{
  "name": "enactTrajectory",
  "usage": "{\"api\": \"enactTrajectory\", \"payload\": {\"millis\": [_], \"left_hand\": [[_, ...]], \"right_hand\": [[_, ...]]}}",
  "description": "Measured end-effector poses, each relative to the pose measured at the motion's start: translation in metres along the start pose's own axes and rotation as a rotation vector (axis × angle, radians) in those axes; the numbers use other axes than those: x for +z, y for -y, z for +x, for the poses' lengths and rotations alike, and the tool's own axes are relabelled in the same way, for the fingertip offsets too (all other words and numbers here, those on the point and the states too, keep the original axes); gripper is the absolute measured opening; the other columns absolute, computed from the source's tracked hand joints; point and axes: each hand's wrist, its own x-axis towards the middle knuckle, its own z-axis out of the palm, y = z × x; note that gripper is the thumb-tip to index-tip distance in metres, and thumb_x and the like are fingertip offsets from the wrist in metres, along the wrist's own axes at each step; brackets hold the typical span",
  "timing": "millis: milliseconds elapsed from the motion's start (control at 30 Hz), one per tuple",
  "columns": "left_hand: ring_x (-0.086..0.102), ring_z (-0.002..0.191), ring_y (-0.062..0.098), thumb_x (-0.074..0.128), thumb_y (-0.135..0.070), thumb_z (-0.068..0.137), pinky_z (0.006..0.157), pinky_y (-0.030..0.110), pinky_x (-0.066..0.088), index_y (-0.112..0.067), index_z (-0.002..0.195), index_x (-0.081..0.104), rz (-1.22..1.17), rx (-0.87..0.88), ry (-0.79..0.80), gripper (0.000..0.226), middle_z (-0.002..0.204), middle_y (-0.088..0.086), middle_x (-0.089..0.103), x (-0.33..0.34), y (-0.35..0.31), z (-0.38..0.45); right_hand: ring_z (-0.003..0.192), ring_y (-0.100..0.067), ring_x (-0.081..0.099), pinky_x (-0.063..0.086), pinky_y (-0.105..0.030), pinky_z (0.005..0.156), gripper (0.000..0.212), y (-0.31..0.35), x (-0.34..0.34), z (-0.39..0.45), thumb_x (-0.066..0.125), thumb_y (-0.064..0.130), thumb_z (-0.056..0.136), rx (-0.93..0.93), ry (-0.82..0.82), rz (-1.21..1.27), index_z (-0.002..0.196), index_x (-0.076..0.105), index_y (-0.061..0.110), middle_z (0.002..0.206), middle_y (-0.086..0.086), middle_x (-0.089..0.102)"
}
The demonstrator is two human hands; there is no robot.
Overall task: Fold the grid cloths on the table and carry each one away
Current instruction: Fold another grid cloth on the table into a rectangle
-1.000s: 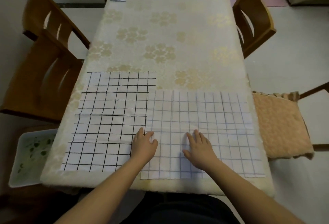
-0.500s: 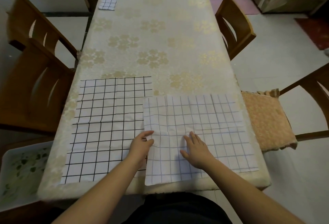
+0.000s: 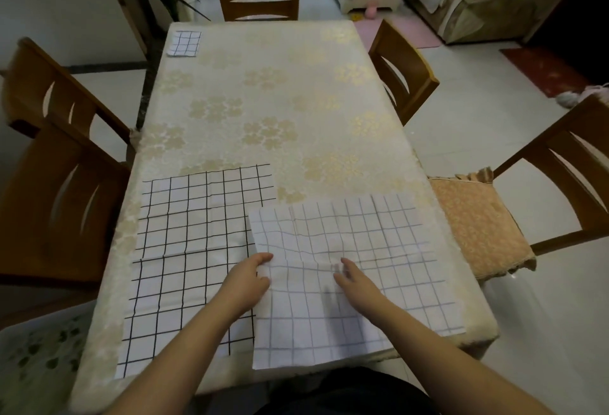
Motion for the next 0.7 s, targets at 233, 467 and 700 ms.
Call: {"api": "enactTrajectory", "payload": {"millis": [233,467,700], "left_hand": [[0.044,0.132,0.018,0.053,-0.011,0.092,0.108,0.031,0.039,-0.024,0.148,0.037,0.159,0.142,-0.003,0.060,0.151,-0.004,0.038,0.001,-0.043,-0.008],[0.032,0.142,0.015,0.054,-0.015,0.093,0.115,0.031,0.029,-0.025,0.152,0.029,0.265,0.158,-0.004,0.065,0.159,-0.004,0.024,0.020,-0.100,-0.019],[0.034,0.140,0.016,0.056,-0.017,0.092,0.112,0.030,0.031,-0.024,0.152,0.027,0.290,0.153,-0.036,0.067,0.159,-0.005,0.023,0.062,-0.164,-0.016]], "right_hand": [[0.137,-0.021,0.040,0.032,-0.038,0.114,0.052,0.001,-0.018,0.009,0.035,0.041,0.103,0.010,0.048,0.141,0.152,0.027,0.025,0.156,-0.003,0.033],[0.071,-0.011,0.066,0.051,-0.019,0.065,0.044,0.007,-0.046,0.032,0.030,0.035,0.104,0.081,0.214,0.256,0.148,0.034,0.031,0.116,-0.011,0.062],[0.079,-0.022,0.067,0.052,-0.042,0.097,0.040,-0.018,-0.084,0.041,0.041,0.035,0.102,0.108,0.330,0.607,0.139,0.047,0.022,0.109,0.000,0.062]]}}
